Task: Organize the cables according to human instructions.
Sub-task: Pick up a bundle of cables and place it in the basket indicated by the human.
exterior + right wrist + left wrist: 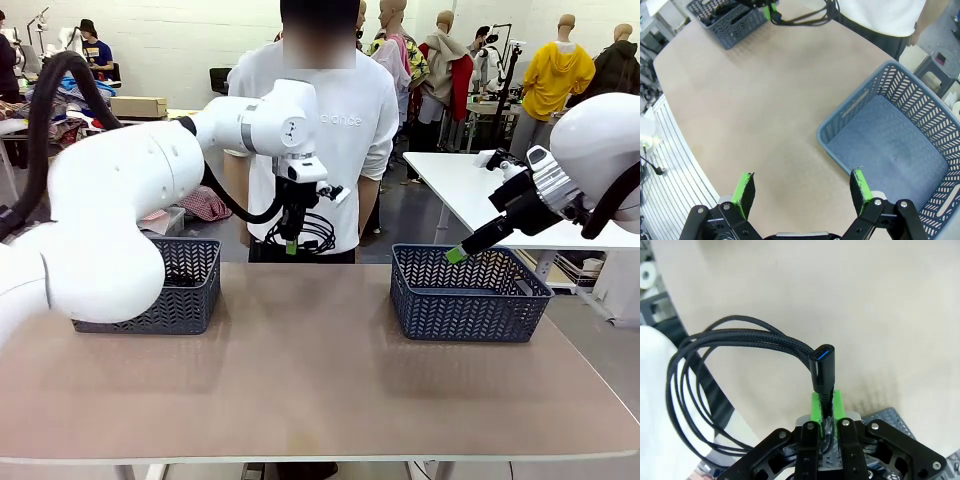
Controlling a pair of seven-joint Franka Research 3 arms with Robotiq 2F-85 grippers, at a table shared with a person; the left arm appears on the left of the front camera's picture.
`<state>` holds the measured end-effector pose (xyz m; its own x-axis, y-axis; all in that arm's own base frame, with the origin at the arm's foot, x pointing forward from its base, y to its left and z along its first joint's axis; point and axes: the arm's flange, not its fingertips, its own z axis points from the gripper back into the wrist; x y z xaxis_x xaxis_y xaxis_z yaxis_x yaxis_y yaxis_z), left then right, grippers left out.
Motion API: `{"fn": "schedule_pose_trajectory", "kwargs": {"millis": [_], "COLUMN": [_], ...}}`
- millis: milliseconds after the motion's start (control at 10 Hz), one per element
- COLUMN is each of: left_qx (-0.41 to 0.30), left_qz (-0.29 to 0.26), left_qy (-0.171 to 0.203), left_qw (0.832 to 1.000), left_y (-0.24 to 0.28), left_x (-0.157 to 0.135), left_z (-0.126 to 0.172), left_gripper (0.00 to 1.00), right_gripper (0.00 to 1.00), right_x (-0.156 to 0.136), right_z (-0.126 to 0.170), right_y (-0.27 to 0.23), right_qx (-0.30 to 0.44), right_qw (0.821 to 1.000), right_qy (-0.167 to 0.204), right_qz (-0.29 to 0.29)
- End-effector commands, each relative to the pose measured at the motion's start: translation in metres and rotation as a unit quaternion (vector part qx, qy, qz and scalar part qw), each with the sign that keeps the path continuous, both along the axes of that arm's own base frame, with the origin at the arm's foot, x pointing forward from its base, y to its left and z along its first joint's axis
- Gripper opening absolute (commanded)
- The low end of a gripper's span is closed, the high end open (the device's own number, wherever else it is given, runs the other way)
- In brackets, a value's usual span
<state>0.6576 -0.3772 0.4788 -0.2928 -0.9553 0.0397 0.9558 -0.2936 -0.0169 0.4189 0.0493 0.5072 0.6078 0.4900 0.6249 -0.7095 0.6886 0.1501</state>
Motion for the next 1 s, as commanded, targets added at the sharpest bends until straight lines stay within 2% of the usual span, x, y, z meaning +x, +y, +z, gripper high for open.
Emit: {"fn": "schedule_pose_trajectory", "kwargs": {"millis": [0,200,600,900], "left_qx": [-0.016,-0.012,-0.012,-0.033], "left_qz": [0.022,0.057,0.101,0.144], "left_qy": [-0.006,-0.032,-0.040,-0.047], "left_qw": [1.000,0.998,0.994,0.988], "left_y": [0.042,0.072,0.111,0.131], "left_x": [-0.051,-0.066,-0.099,-0.097], "left_z": [0.000,0.020,0.037,0.035], "left_gripper": [0.00,0.00,0.00,0.00], "right_gripper": [1.00,1.00,1.00,1.00], "right_x": [0.002,0.002,0.002,0.002], "right_z": [0.000,0.000,0.000,0.000], "right_y": [-0.002,-0.002,-0.002,-0.002], "right_qx": [0.013,0.013,0.013,0.013], "right_qw": [1.000,1.000,1.000,1.000], "right_qy": [-0.004,-0.004,-0.004,-0.004], "right_qz": [0.004,0.004,0.004,0.004]}}
